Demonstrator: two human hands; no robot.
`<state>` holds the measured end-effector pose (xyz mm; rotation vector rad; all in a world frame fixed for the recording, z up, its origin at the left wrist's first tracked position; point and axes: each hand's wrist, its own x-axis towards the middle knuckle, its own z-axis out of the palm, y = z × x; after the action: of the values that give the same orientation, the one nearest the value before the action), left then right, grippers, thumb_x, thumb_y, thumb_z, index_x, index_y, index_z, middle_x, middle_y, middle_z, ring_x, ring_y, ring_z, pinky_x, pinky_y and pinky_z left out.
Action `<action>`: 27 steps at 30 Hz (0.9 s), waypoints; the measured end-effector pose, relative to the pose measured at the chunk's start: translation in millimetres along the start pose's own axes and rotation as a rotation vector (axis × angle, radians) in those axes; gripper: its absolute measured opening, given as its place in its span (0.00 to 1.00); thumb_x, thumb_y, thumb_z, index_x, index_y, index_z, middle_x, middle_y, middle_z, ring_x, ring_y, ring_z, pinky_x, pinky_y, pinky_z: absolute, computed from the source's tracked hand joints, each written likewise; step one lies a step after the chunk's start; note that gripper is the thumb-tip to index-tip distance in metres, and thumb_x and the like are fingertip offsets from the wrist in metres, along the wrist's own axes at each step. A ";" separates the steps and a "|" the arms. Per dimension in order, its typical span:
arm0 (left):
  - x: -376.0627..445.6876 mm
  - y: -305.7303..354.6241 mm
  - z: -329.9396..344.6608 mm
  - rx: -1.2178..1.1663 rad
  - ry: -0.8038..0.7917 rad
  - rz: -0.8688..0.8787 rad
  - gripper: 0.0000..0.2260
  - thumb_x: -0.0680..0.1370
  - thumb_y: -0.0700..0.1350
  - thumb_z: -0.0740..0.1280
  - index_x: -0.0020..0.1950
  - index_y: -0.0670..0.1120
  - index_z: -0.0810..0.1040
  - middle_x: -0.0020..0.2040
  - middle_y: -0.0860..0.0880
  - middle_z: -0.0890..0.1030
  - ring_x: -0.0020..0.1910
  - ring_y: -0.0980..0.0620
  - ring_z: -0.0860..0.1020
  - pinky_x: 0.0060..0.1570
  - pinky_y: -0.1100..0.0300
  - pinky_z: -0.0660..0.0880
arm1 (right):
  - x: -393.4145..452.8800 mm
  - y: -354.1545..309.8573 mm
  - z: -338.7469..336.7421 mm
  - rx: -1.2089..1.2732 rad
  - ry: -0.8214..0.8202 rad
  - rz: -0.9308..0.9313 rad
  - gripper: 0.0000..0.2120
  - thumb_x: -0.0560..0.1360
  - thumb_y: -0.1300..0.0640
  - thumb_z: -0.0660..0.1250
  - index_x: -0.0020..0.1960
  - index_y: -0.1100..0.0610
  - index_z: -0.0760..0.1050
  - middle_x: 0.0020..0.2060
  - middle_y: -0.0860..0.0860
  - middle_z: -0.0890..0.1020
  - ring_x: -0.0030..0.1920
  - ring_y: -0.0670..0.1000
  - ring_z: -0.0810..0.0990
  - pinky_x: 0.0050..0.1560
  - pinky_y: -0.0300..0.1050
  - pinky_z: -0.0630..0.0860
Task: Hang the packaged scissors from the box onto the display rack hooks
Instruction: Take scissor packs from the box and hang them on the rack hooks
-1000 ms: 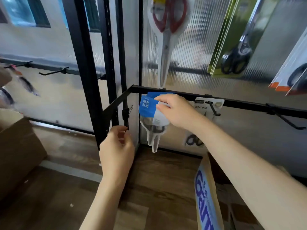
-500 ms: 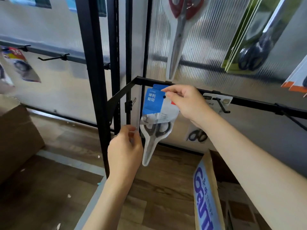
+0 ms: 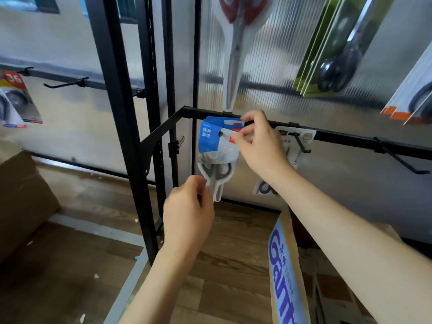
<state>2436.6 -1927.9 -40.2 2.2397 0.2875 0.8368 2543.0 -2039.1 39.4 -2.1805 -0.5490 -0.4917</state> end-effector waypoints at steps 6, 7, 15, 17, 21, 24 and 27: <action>-16.3 34.8 36.4 0.077 -0.135 0.251 0.07 0.76 0.45 0.62 0.50 0.46 0.78 0.39 0.49 0.82 0.40 0.46 0.78 0.38 0.51 0.75 | -69.1 50.0 -31.1 -0.222 -0.045 -0.176 0.16 0.77 0.56 0.64 0.63 0.55 0.66 0.49 0.49 0.78 0.38 0.47 0.78 0.38 0.41 0.78; -22.1 42.3 43.8 0.104 -0.191 0.305 0.08 0.75 0.46 0.60 0.48 0.47 0.77 0.38 0.49 0.81 0.39 0.45 0.78 0.37 0.52 0.74 | -82.6 60.3 -40.1 -0.252 -0.078 -0.186 0.14 0.77 0.57 0.65 0.61 0.55 0.68 0.48 0.49 0.78 0.36 0.46 0.77 0.36 0.39 0.77; -70.2 97.3 116.7 0.334 -0.491 0.616 0.09 0.74 0.47 0.61 0.47 0.46 0.78 0.41 0.48 0.82 0.43 0.42 0.78 0.40 0.54 0.71 | -171.6 163.6 -115.0 -0.479 -0.280 -0.038 0.11 0.76 0.55 0.63 0.58 0.49 0.67 0.51 0.49 0.79 0.47 0.55 0.80 0.44 0.53 0.79; -81.6 112.7 133.2 0.381 -0.597 0.667 0.11 0.78 0.48 0.58 0.57 0.47 0.75 0.52 0.48 0.80 0.55 0.43 0.75 0.51 0.53 0.69 | -189.3 183.6 -128.7 -0.524 -0.327 0.013 0.12 0.78 0.54 0.61 0.61 0.51 0.67 0.55 0.50 0.77 0.51 0.56 0.80 0.48 0.54 0.78; -101.6 131.3 169.1 0.548 -0.782 0.755 0.13 0.80 0.48 0.57 0.62 0.48 0.71 0.59 0.48 0.77 0.61 0.46 0.70 0.58 0.53 0.65 | -218.6 210.0 -150.0 -0.629 -0.434 0.139 0.18 0.80 0.52 0.57 0.68 0.53 0.65 0.62 0.51 0.74 0.58 0.54 0.77 0.54 0.50 0.76; -115.4 132.0 194.5 0.723 -0.970 0.819 0.15 0.79 0.49 0.60 0.65 0.49 0.70 0.63 0.49 0.74 0.63 0.47 0.69 0.61 0.53 0.64 | -239.2 227.9 -157.7 -0.670 -0.530 0.226 0.19 0.80 0.50 0.56 0.70 0.52 0.64 0.66 0.49 0.71 0.61 0.51 0.74 0.56 0.45 0.74; -134.5 121.1 216.5 0.849 -1.147 0.819 0.16 0.79 0.48 0.60 0.67 0.50 0.70 0.65 0.49 0.73 0.65 0.47 0.70 0.62 0.54 0.66 | -262.0 243.5 -161.8 -0.597 -0.660 0.344 0.16 0.80 0.52 0.58 0.67 0.51 0.67 0.65 0.49 0.71 0.61 0.52 0.73 0.57 0.47 0.73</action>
<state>2468.3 -2191.4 -136.4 3.2374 -1.0474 -0.4667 2430.4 -2363.5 -150.8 -2.9476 -0.3708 0.3184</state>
